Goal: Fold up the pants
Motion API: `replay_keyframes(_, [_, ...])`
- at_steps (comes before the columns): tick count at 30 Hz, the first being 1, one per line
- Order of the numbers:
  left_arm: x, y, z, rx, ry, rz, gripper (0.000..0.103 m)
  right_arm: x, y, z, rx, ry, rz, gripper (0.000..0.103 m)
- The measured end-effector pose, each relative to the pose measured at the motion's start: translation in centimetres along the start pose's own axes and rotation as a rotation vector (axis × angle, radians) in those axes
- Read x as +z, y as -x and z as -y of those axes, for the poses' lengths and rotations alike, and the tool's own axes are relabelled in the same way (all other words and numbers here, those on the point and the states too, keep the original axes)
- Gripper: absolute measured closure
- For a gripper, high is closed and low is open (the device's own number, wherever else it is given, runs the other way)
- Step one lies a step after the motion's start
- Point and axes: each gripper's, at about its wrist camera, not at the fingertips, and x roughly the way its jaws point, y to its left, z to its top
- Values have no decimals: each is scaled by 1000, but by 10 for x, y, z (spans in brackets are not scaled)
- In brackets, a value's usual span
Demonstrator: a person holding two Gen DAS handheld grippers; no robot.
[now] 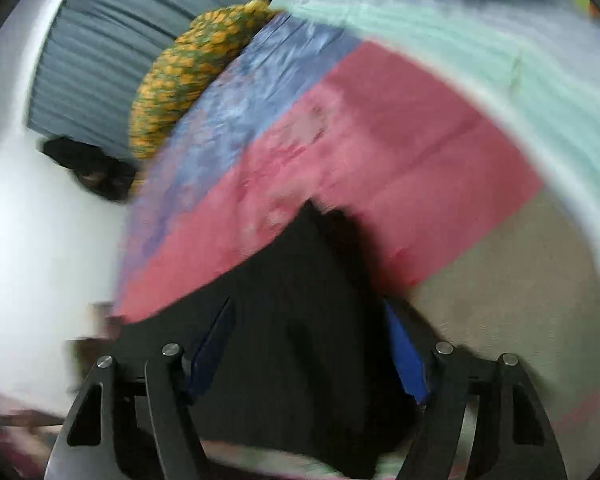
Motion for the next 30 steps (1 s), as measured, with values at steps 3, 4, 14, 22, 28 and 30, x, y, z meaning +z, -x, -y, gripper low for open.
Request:
replay_keyframes(3, [-1, 0, 0, 6, 4, 1, 1, -2, -7, 2, 55, -22, -26, 36])
replay_keyframes(4, [-1, 0, 0, 6, 5, 1, 1, -4, -8, 4, 51, -38, -19, 40])
replay_keyframes(14, [-1, 0, -2, -4, 20, -8, 1, -23, 8, -26, 262, -122, 106, 90])
replay_keyframes(22, [2, 2, -10, -49, 68, -8, 2, -88, -73, -149, 629, -175, 58, 90])
replay_keyframes(28, [3, 11, -37, -85, 147, -4, 2, -153, -208, -261, 627, -165, -51, 90])
replay_keyframes(30, [2, 11, -53, -80, 203, -14, 2, -186, -257, -302, 588, -141, -125, 90])
